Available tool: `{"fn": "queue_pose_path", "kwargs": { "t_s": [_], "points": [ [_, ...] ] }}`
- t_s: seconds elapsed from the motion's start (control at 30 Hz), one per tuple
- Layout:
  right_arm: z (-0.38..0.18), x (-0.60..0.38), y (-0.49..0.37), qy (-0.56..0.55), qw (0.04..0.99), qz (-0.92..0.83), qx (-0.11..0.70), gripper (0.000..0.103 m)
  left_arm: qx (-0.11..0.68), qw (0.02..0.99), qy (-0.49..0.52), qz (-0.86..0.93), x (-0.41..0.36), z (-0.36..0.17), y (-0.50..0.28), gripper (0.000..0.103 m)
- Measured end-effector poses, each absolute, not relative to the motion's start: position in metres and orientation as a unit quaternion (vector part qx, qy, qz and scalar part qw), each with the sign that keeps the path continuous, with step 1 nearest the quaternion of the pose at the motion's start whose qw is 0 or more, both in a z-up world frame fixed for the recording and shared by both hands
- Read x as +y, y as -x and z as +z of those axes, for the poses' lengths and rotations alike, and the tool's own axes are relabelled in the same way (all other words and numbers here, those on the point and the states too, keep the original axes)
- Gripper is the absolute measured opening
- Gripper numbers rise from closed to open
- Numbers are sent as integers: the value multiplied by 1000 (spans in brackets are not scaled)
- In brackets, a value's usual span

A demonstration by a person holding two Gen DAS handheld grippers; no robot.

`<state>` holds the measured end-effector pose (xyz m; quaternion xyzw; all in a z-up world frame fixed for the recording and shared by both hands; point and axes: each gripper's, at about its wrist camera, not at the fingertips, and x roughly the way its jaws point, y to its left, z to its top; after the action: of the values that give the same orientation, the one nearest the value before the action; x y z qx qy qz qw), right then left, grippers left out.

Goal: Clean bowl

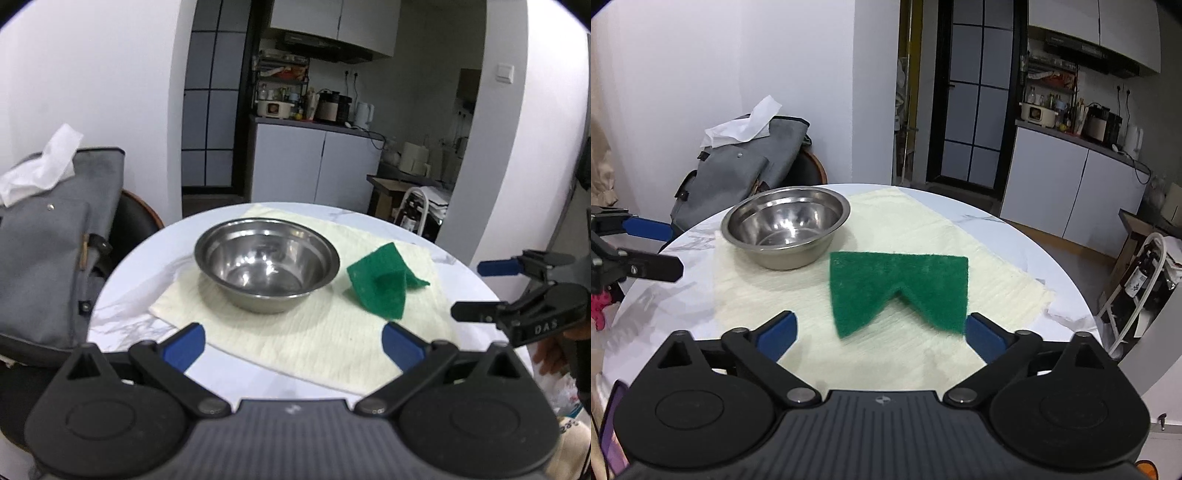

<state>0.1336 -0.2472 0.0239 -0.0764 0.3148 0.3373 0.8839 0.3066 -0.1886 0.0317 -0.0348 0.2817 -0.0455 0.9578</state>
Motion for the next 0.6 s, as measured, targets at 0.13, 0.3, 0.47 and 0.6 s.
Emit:
{"fn": "queue_pose_path", "kwargs": {
  "t_s": [0.13, 0.3, 0.47, 0.6],
  "points": [
    [28, -255, -121, 77, 891, 330, 301, 103, 264, 962, 40, -50, -189, 33, -299, 103],
    [31, -263, -112, 73, 899, 323, 286, 103, 264, 962, 33, -62, -195, 31, -306, 103],
    [35, -267, -117, 53, 903, 317, 287, 103, 257, 962, 30, -83, -201, 34, -314, 103],
    [40, -265, -124, 48, 899, 326, 290, 103, 263, 960, 17, -92, -207, 31, -328, 103]
  ]
}}
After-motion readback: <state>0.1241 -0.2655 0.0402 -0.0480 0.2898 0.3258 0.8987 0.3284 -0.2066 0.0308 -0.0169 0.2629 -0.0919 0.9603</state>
